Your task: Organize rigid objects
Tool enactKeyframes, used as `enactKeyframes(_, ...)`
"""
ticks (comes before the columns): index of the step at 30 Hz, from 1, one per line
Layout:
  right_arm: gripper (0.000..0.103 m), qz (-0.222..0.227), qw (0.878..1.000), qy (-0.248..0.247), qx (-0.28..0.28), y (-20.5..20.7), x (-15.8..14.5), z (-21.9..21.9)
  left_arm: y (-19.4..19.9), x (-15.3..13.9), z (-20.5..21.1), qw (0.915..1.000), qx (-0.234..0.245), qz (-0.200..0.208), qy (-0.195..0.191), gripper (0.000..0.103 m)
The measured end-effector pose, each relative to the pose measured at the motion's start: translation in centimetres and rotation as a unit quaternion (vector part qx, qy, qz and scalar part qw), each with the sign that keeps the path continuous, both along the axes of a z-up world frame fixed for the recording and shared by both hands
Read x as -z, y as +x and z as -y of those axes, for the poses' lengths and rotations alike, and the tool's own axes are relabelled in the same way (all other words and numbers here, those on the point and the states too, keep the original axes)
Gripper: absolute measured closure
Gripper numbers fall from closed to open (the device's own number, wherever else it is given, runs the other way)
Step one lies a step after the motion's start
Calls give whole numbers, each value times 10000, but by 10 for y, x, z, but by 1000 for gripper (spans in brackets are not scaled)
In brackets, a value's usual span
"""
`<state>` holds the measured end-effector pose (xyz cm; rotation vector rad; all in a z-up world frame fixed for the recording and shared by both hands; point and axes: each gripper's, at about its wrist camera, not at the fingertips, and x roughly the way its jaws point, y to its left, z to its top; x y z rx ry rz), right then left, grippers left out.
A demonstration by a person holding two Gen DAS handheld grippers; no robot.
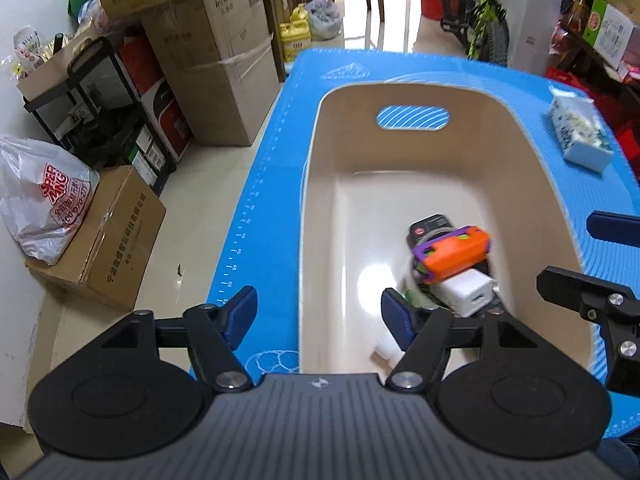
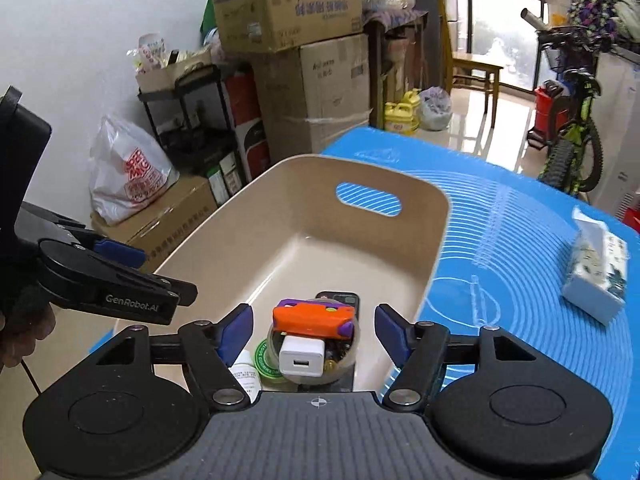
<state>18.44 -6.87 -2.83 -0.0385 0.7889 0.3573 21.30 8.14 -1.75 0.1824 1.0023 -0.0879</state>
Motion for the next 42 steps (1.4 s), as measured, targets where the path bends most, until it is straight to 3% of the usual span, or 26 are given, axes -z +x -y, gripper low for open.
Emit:
enactKeyframes(11,26,157,9984,40,539,-66,-33,41,-63,-41,17,9988,8,318,-381,25)
enactKeyframes(25,25,512,9936,3,1011,-168,-75,75,-152,-83,46,9960,354,773,-289,25)
enactKeyframes(42,25,586,9878,103,1437,-271,-94,116,-237,-93,77,9931,574,936,-420,25)
